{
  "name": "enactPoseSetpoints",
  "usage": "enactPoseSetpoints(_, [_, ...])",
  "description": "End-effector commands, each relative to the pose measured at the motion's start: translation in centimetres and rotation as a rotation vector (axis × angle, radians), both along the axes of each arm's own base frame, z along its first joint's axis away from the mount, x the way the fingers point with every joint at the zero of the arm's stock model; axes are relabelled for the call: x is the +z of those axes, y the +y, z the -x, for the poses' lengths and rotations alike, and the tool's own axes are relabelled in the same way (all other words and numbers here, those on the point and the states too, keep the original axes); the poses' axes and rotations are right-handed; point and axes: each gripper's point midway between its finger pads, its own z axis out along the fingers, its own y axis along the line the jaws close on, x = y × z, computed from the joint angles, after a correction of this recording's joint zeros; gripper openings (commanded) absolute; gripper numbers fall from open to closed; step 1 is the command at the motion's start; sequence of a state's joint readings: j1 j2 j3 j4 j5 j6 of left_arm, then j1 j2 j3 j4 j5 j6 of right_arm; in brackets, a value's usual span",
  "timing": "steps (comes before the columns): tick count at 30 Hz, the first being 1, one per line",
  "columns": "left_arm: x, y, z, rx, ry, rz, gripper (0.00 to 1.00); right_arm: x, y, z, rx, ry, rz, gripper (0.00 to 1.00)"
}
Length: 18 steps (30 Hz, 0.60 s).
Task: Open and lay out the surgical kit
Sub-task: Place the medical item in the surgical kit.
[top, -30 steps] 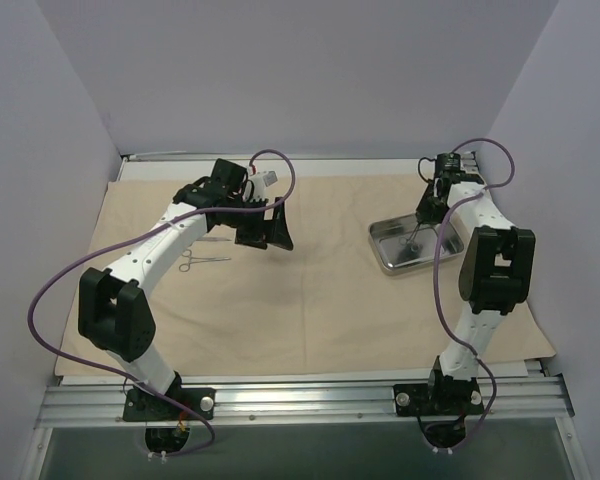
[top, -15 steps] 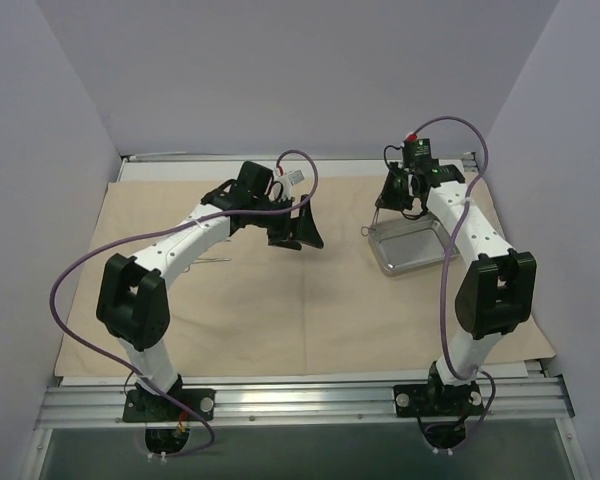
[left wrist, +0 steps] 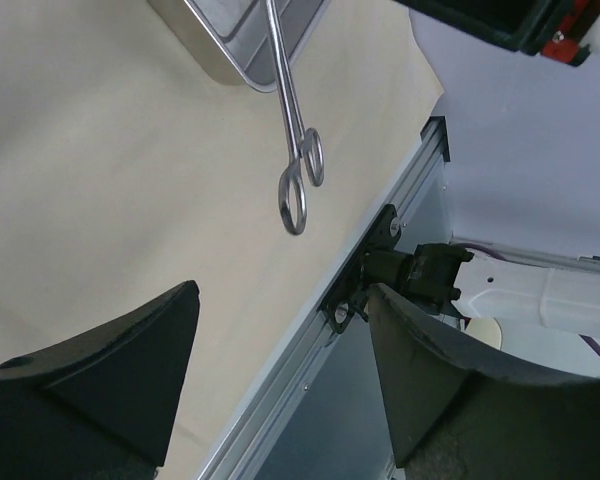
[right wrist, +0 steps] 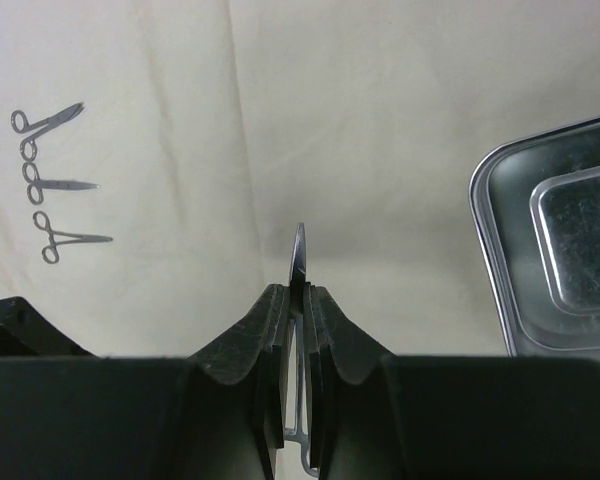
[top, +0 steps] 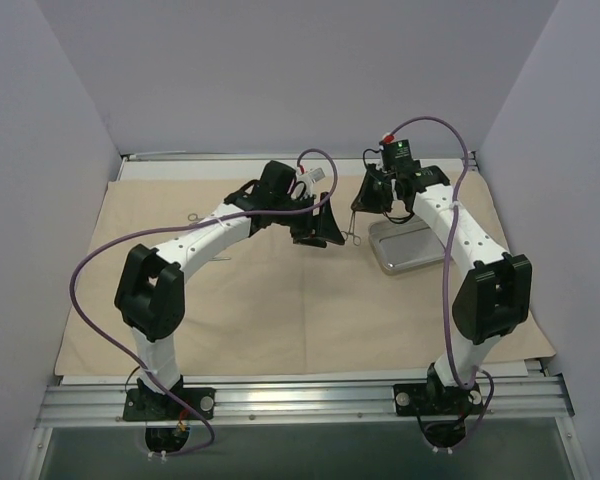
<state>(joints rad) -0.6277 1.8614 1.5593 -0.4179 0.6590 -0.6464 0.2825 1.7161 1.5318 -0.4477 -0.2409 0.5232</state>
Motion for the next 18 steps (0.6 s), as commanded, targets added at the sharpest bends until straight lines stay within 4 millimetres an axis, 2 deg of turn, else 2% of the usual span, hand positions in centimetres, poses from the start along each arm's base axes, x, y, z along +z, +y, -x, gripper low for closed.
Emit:
enactPoseSetpoints(1, [2.1,-1.4,-1.5,0.004,-0.067,0.056,0.76,3.9,1.2,0.9,0.025,-0.068,-0.052,0.00])
enactPoseSetpoints(10, [1.2,-2.2,-2.3,-0.007,-0.057,0.057,0.57,4.3,2.6,1.2,0.049,-0.060,-0.083,0.00])
enactPoseSetpoints(11, [1.0,-2.1,-2.3,-0.006,-0.053,0.055,0.51,4.4,2.9,1.2,0.054,-0.064,-0.086,0.00])
enactPoseSetpoints(13, [0.9,-2.1,-2.3,-0.011,-0.047,0.057,0.44,4.5,3.1,1.3,0.062,-0.061,-0.089,0.00])
enactPoseSetpoints(16, [0.8,-2.1,-2.2,-0.026,-0.046,0.063,0.24,4.7,3.6,1.5,0.081,-0.050,-0.105,0.00])
enactPoseSetpoints(17, [0.7,-1.8,-2.3,-0.025,-0.044,0.060,0.09,4.7,3.8,1.5,0.087,-0.049,-0.110,0.00])
enactPoseSetpoints(18, [0.6,-1.7,-2.3,-0.029,-0.046,0.060,0.03,4.6,3.9,1.7,0.094,-0.042,-0.110,0.00])
